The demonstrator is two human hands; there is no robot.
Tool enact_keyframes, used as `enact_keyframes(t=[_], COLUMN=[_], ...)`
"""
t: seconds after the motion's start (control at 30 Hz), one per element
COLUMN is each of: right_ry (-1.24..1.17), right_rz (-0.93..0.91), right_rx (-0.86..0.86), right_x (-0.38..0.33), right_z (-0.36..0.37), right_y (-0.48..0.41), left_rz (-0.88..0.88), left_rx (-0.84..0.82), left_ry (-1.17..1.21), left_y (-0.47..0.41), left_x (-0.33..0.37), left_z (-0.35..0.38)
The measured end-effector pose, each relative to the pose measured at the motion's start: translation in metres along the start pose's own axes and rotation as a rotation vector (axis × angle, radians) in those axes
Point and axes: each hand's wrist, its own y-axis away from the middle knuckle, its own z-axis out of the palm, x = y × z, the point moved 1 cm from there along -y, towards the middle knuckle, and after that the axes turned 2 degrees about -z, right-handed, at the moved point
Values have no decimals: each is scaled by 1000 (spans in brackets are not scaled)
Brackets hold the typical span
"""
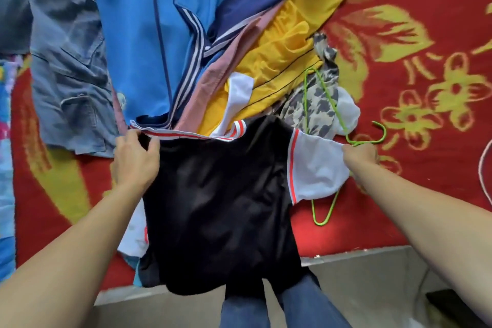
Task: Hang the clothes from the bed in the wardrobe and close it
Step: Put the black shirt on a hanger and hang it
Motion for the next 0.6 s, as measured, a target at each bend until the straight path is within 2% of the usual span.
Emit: enact_keyframes(t=[0.17, 0.27, 0.37, 0.53, 0.6], right_ry=[-363, -523, -613, -453, -448], right_rz=[179, 125, -97, -586, -730], right_rx=[59, 62, 149, 332, 316], right_x=[6, -18, -70, -137, -164], right_z=[21, 20, -10, -78, -92], right_y=[-41, -46, -26, 15, 36], left_rz=[-243, -321, -269, -254, -280], left_rx=[105, 165, 127, 43, 40], left_ry=[212, 317, 433, 526, 544], left_y=[-25, -35, -42, -25, -18], left_x=[12, 12, 6, 1, 2], left_z=[33, 37, 27, 9, 1])
